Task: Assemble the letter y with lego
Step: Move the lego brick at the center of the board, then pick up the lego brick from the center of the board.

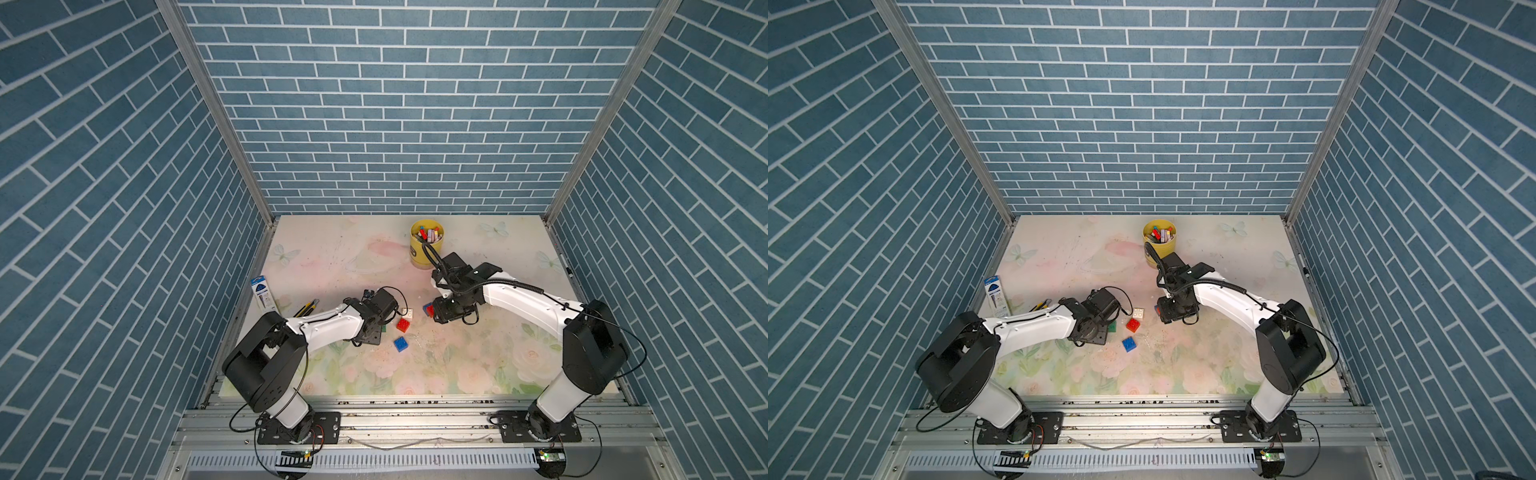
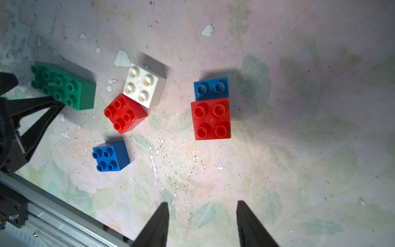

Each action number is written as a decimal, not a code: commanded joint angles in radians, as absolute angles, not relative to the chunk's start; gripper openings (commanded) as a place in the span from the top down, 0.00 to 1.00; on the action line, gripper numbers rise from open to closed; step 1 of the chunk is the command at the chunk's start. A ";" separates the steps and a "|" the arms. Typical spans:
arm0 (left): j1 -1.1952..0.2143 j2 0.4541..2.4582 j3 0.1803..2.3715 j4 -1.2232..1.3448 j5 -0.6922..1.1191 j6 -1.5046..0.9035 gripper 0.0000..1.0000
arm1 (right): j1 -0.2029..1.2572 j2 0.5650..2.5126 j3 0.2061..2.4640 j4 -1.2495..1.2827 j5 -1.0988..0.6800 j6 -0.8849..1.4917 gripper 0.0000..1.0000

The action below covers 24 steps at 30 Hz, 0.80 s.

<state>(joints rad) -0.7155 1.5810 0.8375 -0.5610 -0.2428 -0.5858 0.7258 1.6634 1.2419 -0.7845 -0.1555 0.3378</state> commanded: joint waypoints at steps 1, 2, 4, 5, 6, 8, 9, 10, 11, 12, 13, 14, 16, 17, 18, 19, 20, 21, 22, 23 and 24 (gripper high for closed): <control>-0.711 1.533 0.827 -0.543 -0.205 -0.566 0.36 | 0.734 1.671 1.281 -0.795 -0.183 0.377 0.48; -0.711 1.506 0.815 -0.534 -0.191 -0.566 0.36 | 0.734 1.671 1.286 -0.795 -0.190 0.377 0.48; -0.710 1.457 0.801 -0.533 -0.178 -0.571 0.35 | 0.736 1.679 1.302 -0.802 -0.200 0.381 0.48; -0.710 1.435 0.796 -0.537 -0.173 -0.576 0.35 | 0.738 1.684 1.313 -0.805 -0.204 0.383 0.48; -0.710 1.416 0.793 -0.543 -0.170 -0.577 0.35 | 0.741 1.692 1.325 -0.811 -0.206 0.385 0.48; -0.710 1.386 0.786 -0.553 -0.168 -0.588 0.35 | 0.751 1.705 1.345 -0.815 -0.213 0.384 0.48; -0.710 1.375 0.782 -0.555 -0.165 -0.593 0.35 | 0.757 1.713 1.353 -0.816 -0.216 0.382 0.47; -0.710 1.362 0.775 -0.555 -0.159 -0.600 0.34 | 0.766 1.722 1.364 -0.817 -0.220 0.380 0.47; -0.710 1.349 0.768 -0.557 -0.155 -0.609 0.34 | 0.775 1.734 1.376 -0.821 -0.221 0.376 0.47; -0.710 1.339 0.764 -0.559 -0.152 -0.618 0.33 | 0.785 1.743 1.386 -0.823 -0.222 0.373 0.47; -0.710 1.327 0.756 -0.562 -0.152 -0.634 0.33 | 0.792 1.755 1.396 -0.826 -0.224 0.371 0.47; -0.710 1.312 0.747 -0.565 -0.152 -0.648 0.33 | 0.801 1.766 1.405 -0.828 -0.227 0.370 0.47; -0.709 1.279 0.729 -0.575 -0.156 -0.682 0.33 | 0.818 1.786 1.421 -0.832 -0.235 0.368 0.47; -0.709 1.260 0.718 -0.584 -0.161 -0.702 0.33 | 0.827 1.796 1.428 -0.837 -0.237 0.367 0.47; -0.708 1.243 0.709 -0.593 -0.164 -0.717 0.33 | 0.836 1.804 1.435 -0.840 -0.238 0.367 0.47; -0.707 1.220 0.701 -0.603 -0.166 -0.735 0.33 | 0.849 1.816 1.441 -0.847 -0.239 0.367 0.47; -0.706 1.198 0.683 -0.610 -0.165 -0.750 0.32 | 0.862 1.827 1.447 -0.852 -0.243 0.367 0.47; -0.704 1.179 0.666 -0.608 -0.160 -0.760 0.31 | 0.872 1.836 1.452 -0.859 -0.243 0.365 0.46; -0.704 1.156 0.651 -0.608 -0.157 -0.768 0.31 | 0.884 1.848 1.457 -0.867 -0.239 0.365 0.46; -0.701 1.134 0.638 -0.613 -0.160 -0.779 0.31 | 0.895 1.860 1.464 -0.876 -0.238 0.367 0.45; -0.697 1.114 0.626 -0.621 -0.165 -0.788 0.30 | 0.903 1.871 1.469 -0.881 -0.238 0.369 0.45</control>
